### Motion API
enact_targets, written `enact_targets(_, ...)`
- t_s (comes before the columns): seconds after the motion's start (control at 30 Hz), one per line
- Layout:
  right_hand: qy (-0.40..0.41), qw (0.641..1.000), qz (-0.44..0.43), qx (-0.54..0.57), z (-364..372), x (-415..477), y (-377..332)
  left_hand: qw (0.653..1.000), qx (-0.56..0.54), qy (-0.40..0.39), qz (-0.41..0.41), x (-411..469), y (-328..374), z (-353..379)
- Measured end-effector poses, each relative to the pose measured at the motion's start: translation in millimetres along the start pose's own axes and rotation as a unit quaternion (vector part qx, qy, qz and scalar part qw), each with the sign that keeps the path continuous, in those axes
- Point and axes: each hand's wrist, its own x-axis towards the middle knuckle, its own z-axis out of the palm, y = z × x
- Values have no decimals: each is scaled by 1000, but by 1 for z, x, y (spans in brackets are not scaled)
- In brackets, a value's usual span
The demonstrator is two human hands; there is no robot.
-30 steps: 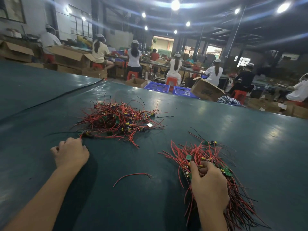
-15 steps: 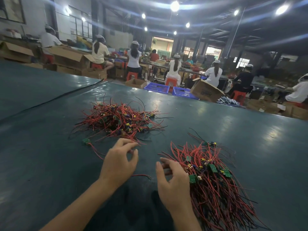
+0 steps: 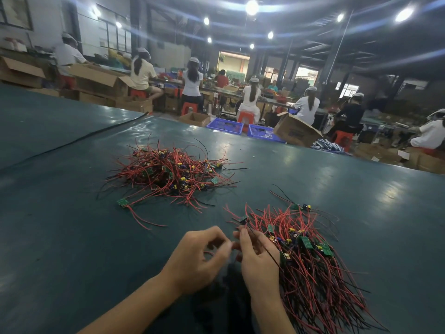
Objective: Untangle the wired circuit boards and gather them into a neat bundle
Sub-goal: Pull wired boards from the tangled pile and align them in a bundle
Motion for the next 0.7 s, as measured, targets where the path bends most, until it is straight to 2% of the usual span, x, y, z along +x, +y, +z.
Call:
enact_targets(0.07,-5,998,-64,-26,1,-2,-1,986,-110,44,-116,5,2,-2)
enact_targets(0.13,-25,990,-127,-57,1,-4,0,957,-197,37,-212,10,2,-4)
enact_targets(0.2,-55,973,-200,-103,-1,-6,1,920,-283,28,-271,15,3,-7)
enact_targets(0.27,-83,941,-284,-163,-4,-6,3,896,-338,33,-287,17,5,-9)
enact_targets(0.37,-93,903,-343,-240,-3,-6,5,891,-360,45,-272,19,8,-12)
enact_targets(0.47,-67,902,-351,-244,-4,-6,5,871,-406,61,-271,20,10,-15)
enact_targets(0.57,-35,897,-352,-265,-5,-9,1,808,-505,92,-291,22,7,-21)
enact_targets(0.7,49,907,-305,-286,-7,-9,0,747,-585,133,-288,24,3,-26)
